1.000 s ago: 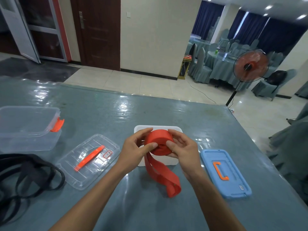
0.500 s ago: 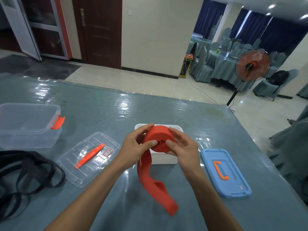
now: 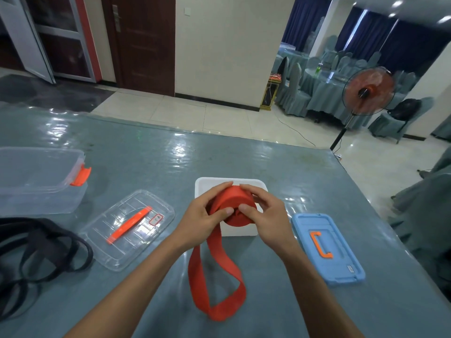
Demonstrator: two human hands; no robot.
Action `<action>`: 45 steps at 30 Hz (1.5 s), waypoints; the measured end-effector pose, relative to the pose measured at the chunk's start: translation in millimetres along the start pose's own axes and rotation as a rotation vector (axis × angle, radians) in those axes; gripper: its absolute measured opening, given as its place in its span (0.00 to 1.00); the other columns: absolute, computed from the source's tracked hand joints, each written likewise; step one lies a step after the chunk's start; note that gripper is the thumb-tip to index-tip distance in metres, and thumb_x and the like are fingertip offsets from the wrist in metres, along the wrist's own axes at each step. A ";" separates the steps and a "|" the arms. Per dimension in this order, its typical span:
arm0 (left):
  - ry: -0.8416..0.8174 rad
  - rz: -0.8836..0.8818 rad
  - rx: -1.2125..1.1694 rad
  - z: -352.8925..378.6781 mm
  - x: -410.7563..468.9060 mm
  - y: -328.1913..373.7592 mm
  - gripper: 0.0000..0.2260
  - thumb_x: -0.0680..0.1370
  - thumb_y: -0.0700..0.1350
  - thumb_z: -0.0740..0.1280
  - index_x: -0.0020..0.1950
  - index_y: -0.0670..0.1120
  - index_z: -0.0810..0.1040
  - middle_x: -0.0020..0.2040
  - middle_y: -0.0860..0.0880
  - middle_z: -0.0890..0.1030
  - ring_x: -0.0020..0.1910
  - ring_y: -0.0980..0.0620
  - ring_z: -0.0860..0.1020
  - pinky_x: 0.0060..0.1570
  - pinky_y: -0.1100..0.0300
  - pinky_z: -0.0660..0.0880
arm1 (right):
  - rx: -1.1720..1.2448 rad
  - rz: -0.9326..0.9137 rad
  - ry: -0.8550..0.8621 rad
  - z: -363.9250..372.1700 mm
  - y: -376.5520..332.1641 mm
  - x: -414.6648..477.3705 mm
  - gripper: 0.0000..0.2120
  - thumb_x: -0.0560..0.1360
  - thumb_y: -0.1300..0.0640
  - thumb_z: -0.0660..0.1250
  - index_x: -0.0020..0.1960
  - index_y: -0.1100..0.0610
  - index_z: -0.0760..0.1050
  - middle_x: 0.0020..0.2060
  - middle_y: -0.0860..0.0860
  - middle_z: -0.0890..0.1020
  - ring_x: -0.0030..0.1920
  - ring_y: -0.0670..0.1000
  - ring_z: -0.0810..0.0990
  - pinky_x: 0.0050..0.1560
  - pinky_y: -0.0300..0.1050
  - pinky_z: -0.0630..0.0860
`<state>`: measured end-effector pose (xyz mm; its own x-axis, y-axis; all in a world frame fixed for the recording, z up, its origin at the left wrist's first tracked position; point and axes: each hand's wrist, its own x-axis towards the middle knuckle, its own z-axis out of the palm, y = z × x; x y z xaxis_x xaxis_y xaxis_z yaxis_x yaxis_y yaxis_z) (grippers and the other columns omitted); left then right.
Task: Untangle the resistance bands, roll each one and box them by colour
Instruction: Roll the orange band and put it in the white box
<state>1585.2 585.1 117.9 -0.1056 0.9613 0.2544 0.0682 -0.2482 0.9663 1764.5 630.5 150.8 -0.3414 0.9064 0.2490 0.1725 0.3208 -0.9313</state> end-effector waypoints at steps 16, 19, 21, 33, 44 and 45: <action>0.023 -0.016 -0.009 -12.2 4.1 -5.0 0.21 0.77 0.46 0.71 0.70 0.49 0.77 0.59 0.49 0.85 0.58 0.47 0.83 0.61 0.50 0.79 | 0.095 0.038 0.046 8.2 4.1 -2.0 0.22 0.77 0.65 0.71 0.66 0.48 0.77 0.59 0.48 0.83 0.61 0.53 0.82 0.60 0.59 0.80; 0.034 0.008 -0.051 -5.5 4.9 -2.3 0.20 0.78 0.45 0.71 0.70 0.49 0.77 0.60 0.48 0.83 0.60 0.46 0.82 0.60 0.53 0.78 | 0.379 0.113 0.078 4.9 0.1 0.2 0.22 0.75 0.69 0.71 0.62 0.47 0.80 0.56 0.52 0.85 0.58 0.58 0.84 0.46 0.54 0.84; 0.088 0.022 -0.069 2.7 1.4 -3.2 0.20 0.78 0.45 0.72 0.69 0.52 0.77 0.60 0.50 0.84 0.59 0.50 0.82 0.58 0.60 0.77 | 0.529 0.170 0.126 8.6 -0.6 -1.3 0.20 0.76 0.69 0.70 0.63 0.49 0.80 0.57 0.55 0.84 0.57 0.59 0.84 0.45 0.54 0.83; -0.018 -0.042 0.074 -17.2 5.8 -13.3 0.22 0.74 0.48 0.74 0.68 0.54 0.79 0.58 0.52 0.85 0.57 0.48 0.83 0.62 0.45 0.78 | -0.222 -0.069 -0.086 -4.8 -1.9 5.4 0.20 0.76 0.63 0.71 0.66 0.49 0.78 0.61 0.40 0.81 0.62 0.43 0.78 0.65 0.41 0.74; 0.195 0.050 0.028 1.7 -3.5 -8.4 0.19 0.82 0.49 0.62 0.74 0.60 0.71 0.65 0.68 0.77 0.67 0.63 0.74 0.61 0.72 0.70 | 0.585 0.269 0.090 23.8 -0.2 -8.6 0.17 0.79 0.67 0.66 0.66 0.55 0.77 0.57 0.53 0.85 0.57 0.57 0.84 0.48 0.53 0.83; 0.189 0.049 0.034 -0.7 -3.1 -8.3 0.19 0.82 0.49 0.62 0.73 0.61 0.72 0.65 0.68 0.77 0.67 0.63 0.74 0.61 0.72 0.69 | 0.540 0.249 0.079 25.2 -0.5 -9.9 0.18 0.79 0.67 0.66 0.67 0.54 0.76 0.57 0.51 0.85 0.58 0.57 0.84 0.48 0.52 0.83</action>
<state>1584.3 584.1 109.1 -0.2853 0.9079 0.3070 0.1109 -0.2869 0.9515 1744.5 614.4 142.1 -0.2775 0.9607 0.0053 -0.2626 -0.0705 -0.9623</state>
